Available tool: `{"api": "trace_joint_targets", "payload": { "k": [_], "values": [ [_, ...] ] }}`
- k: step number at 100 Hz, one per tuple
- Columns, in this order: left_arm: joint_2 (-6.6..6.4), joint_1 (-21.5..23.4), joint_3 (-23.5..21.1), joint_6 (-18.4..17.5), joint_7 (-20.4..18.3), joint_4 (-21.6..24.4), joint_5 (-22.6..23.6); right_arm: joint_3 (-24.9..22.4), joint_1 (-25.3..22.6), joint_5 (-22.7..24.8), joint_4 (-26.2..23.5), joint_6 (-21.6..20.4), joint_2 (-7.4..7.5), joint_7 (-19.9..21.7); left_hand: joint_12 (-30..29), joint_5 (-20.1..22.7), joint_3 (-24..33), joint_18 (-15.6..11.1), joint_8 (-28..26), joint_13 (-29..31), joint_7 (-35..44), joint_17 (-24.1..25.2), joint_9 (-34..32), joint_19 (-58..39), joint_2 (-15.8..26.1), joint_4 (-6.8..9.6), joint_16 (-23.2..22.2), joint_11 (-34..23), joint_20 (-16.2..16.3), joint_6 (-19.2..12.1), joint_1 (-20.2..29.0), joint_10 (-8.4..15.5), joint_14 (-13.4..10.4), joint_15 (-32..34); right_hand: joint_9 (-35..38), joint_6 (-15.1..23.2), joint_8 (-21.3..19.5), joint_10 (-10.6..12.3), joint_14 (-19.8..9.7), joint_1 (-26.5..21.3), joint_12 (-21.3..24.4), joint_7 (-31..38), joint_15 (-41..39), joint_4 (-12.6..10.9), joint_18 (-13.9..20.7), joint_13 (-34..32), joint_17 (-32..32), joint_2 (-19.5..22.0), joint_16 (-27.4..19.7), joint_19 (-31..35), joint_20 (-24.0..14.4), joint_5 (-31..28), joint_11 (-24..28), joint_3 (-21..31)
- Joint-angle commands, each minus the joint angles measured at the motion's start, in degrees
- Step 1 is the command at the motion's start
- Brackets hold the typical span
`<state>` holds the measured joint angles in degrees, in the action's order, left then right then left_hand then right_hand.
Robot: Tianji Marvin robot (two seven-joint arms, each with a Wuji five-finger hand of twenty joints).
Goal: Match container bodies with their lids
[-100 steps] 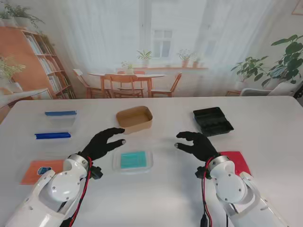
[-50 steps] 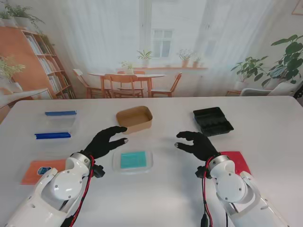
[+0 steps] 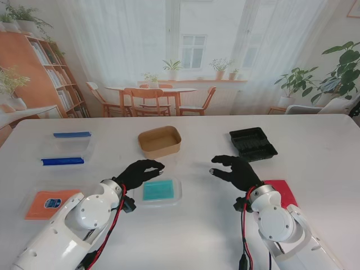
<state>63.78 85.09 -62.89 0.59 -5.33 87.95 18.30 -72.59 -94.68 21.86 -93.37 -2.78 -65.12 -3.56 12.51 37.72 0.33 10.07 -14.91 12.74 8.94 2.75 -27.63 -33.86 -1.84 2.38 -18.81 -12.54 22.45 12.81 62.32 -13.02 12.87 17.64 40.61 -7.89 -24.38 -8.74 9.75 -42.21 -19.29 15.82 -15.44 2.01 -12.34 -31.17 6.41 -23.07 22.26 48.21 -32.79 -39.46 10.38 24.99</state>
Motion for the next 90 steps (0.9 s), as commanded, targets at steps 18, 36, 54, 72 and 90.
{"api": "trace_joint_targets", "payload": {
  "k": [18, 36, 54, 72, 90],
  "values": [
    [0.51, -3.2, 1.9, 2.0, -2.1, -1.9, -1.6, -1.1, -1.8, 1.1, -1.2, -0.7, -0.12, -0.6, -1.0, 2.7, -0.1, -2.6, 0.6, 1.4, -0.9, 0.1, -2.4, -2.6, 2.6, -1.98, 1.2, 0.7, -1.3, 1.7, 3.3, -1.3, 0.5, 2.4, -0.6, 0.6, 1.0, 0.7, -1.6, 0.2, 0.6, 0.3, 0.4, -1.5, 2.7, 1.5, 0.1, 1.5, -0.6, -1.7, 1.4, 0.7, -0.4, -1.2],
    [0.60, -5.4, 3.6, 3.1, -3.4, -3.8, -2.8, -1.6, -2.5, 1.4, -1.6, -1.0, -0.20, -1.3, -1.2, 2.7, -0.5, -3.3, 0.8, 1.0, -1.3, 0.3, -2.5, -1.2, 3.0, -2.34, 2.0, 1.2, -3.2, 1.8, 3.3, -1.2, 0.5, 2.5, -0.5, 0.4, 1.0, 0.7, -1.5, 0.3, 0.6, 0.4, 0.3, -1.4, 2.9, 1.3, 0.2, 2.0, -0.7, -1.4, 1.9, 0.6, -0.5, -1.3],
    [0.64, -7.6, 5.6, 3.6, -4.3, -6.2, -3.0, -2.0, -3.0, 1.6, -1.8, -1.1, -0.23, -1.6, -1.4, 2.2, -0.6, -5.1, 1.2, 0.3, -1.7, 0.3, -2.0, 1.4, 3.5, -2.44, 2.5, 1.6, -5.1, 1.8, 3.1, -0.9, -0.1, 2.3, -0.4, 0.3, 1.2, 0.6, -1.6, 0.3, 0.6, 0.4, 0.3, -1.4, 3.0, 1.3, 0.3, 2.1, -0.8, -1.3, 2.4, 0.5, -0.5, -1.4],
    [0.58, -9.6, 7.3, 3.5, -5.1, -8.4, -2.4, -2.2, -3.1, 1.7, -1.9, -1.2, -0.25, -1.8, -1.5, 1.0, -0.7, -7.4, 1.5, -0.8, -2.1, -0.4, -0.5, 10.7, 4.1, -2.39, 3.2, 1.7, -9.1, 1.1, 2.6, 0.5, -2.3, 1.1, -0.3, 0.3, 1.2, 0.5, -1.5, 0.3, 0.6, 0.5, 0.3, -1.4, 3.0, 1.2, 0.3, 2.2, -0.9, -1.1, 2.7, 0.3, -0.5, -1.4],
    [0.32, -11.2, 8.7, 3.6, -6.1, -9.8, -1.2, -2.1, -3.2, 1.7, -2.0, -0.9, -0.26, -1.8, -1.6, 0.3, -0.7, -8.2, 1.5, -1.5, -2.1, 0.1, 0.3, 19.3, 4.0, -2.18, 3.0, 1.8, -4.0, 0.7, 2.5, 1.3, -3.5, 0.0, -0.2, 0.3, 1.2, 0.6, -1.5, 0.3, 0.6, 0.5, 0.3, -1.4, 2.9, 1.2, 0.2, 2.3, -1.0, -0.9, 3.0, 0.3, -0.6, -1.5]
  ]
}}
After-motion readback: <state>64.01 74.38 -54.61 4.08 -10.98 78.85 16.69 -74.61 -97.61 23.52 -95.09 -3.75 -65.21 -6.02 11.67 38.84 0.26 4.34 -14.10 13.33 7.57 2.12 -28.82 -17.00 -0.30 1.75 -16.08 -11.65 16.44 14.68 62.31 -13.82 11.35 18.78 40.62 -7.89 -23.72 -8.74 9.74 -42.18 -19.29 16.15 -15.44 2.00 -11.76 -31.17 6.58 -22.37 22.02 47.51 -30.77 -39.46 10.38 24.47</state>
